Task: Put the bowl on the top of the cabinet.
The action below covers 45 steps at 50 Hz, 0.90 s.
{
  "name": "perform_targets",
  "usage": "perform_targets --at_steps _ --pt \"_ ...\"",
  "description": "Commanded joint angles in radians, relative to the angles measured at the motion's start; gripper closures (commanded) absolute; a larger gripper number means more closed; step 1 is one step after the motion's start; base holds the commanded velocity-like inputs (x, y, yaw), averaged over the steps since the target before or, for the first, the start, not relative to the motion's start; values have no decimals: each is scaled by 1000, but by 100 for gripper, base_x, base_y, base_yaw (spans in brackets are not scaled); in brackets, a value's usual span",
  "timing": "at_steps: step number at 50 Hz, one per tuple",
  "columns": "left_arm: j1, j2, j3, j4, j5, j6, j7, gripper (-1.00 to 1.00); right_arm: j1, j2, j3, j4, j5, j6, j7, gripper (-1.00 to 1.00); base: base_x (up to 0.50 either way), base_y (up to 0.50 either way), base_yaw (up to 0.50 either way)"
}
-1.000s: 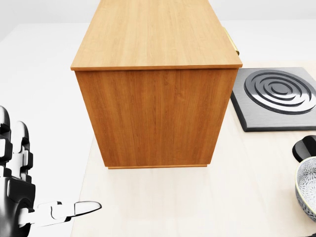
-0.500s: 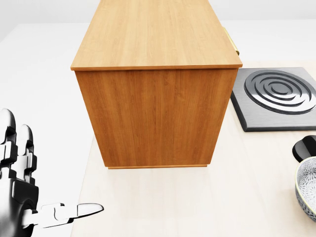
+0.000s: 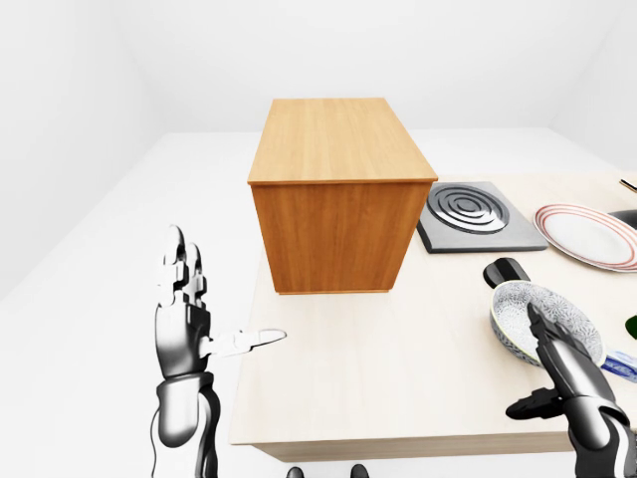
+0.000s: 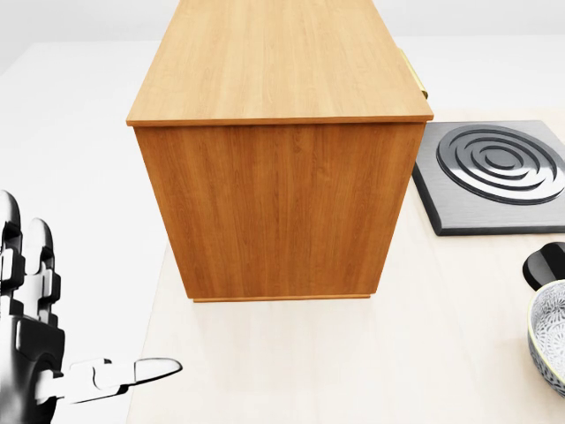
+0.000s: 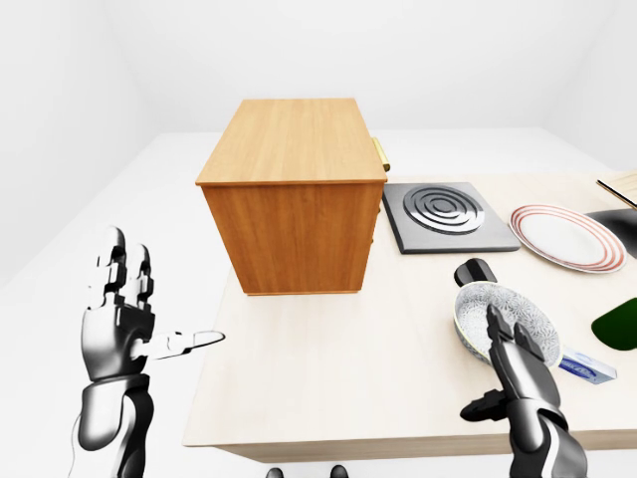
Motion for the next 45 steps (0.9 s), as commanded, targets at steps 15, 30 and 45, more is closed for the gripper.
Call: perform_targets --at_steps 15,30,45 --pt "2 0 -6 0 6 0 0 -100 -36 -102 99 278 -37 0 -140 -95 0 0 0" --pt "9 2 -15 17 10 0 -4 -100 -28 -104 101 265 -30 0 -136 100 0 0 0" --pt "-2 3 -7 22 7 0 0 -100 -24 -57 -31 -55 40 0 73 100 0 0 0"
